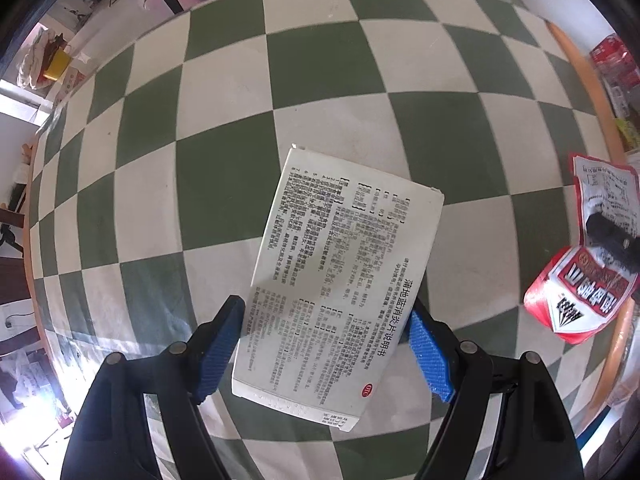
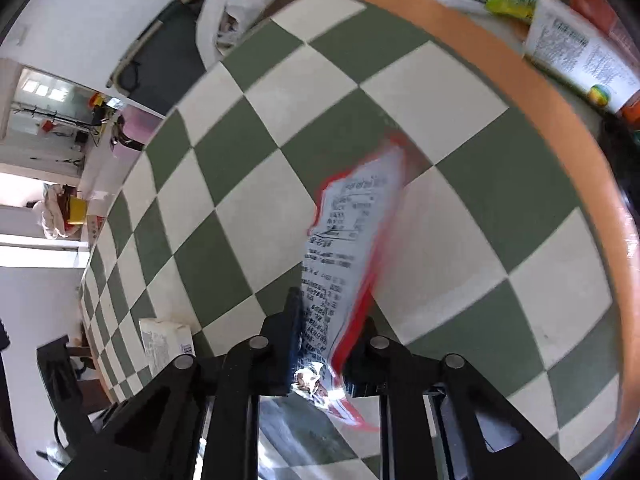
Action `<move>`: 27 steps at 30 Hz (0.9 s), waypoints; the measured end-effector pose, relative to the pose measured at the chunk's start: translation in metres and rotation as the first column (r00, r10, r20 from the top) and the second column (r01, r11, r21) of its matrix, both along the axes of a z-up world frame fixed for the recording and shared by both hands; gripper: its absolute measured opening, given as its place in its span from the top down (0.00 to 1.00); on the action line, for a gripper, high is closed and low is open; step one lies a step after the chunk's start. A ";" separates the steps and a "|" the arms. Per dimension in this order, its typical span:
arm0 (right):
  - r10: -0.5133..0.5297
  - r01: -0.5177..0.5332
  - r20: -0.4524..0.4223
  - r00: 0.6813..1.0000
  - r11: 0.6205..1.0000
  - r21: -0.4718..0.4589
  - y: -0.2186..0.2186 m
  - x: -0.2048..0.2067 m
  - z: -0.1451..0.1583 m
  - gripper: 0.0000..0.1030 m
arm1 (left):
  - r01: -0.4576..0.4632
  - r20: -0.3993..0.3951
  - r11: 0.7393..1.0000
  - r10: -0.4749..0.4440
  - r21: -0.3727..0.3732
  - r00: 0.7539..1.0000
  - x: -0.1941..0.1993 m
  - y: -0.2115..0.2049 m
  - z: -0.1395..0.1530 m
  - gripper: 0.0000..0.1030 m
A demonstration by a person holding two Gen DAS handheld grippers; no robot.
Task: Collect trash
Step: 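Carry the medicine box and snack bag over the white bin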
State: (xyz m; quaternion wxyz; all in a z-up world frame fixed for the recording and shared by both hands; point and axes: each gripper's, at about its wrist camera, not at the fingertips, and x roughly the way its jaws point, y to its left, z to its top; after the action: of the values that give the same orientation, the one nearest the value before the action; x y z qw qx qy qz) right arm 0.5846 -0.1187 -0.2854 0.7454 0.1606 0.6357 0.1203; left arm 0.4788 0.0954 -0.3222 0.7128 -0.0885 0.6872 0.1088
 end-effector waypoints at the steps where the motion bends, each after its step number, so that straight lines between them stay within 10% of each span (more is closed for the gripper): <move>1: 0.011 -0.011 0.019 1.000 1.000 0.002 -0.001 -0.005 0.006 0.83 | 0.001 0.012 1.000 -0.001 -0.001 1.000 -0.006 0.000 0.003 0.25; 13: 0.086 -0.090 0.084 0.993 0.995 0.036 -0.025 -0.071 0.045 0.83 | -0.029 0.160 0.999 0.033 -0.024 0.987 -0.093 0.005 0.059 0.25; 27: 0.139 -0.159 0.183 0.973 0.983 0.096 -0.045 -0.275 0.083 0.83 | -0.038 0.283 0.995 0.063 -0.092 0.957 -0.303 0.000 0.085 0.25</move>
State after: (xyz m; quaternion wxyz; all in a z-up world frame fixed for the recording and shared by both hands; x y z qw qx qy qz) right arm 0.3097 -0.1641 -0.2020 0.7773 0.1418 0.5704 0.2243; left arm 0.1756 0.0959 -0.2368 0.7970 -0.1514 0.5787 0.0835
